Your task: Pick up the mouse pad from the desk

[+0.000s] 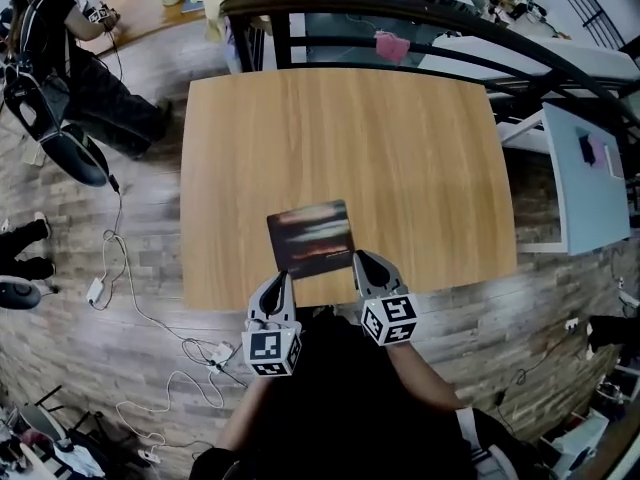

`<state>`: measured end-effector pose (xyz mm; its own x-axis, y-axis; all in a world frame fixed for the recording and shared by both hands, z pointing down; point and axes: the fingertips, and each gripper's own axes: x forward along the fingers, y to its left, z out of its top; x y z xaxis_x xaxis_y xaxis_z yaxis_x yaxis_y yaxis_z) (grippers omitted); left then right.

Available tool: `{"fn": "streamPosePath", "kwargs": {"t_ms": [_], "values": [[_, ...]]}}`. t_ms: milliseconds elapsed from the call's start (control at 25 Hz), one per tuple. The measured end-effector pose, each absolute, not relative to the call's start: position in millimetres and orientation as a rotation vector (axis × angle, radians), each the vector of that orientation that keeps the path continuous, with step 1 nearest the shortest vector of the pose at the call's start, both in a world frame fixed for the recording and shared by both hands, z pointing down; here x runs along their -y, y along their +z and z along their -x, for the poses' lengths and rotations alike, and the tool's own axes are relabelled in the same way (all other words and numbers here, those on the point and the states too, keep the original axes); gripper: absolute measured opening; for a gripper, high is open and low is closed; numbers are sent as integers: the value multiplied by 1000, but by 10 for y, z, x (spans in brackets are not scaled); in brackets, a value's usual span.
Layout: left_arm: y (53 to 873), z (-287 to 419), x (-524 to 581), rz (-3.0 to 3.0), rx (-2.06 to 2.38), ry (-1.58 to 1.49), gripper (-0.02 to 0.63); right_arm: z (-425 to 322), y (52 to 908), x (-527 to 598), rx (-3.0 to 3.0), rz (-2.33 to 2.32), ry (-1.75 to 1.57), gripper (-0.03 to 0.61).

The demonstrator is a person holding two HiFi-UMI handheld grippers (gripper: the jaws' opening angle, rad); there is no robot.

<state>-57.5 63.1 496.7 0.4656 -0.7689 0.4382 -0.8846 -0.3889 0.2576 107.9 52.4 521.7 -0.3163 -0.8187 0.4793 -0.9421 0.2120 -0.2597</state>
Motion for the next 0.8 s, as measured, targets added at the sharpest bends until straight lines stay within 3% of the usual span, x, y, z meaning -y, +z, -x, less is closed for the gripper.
{"fn": "streamPosePath", "kwargs": {"t_ms": [800], "values": [[6417, 432, -59, -2072, 1232, 518, 25, -1215, 6399, 52, 2058, -1481, 940, 36]]}}
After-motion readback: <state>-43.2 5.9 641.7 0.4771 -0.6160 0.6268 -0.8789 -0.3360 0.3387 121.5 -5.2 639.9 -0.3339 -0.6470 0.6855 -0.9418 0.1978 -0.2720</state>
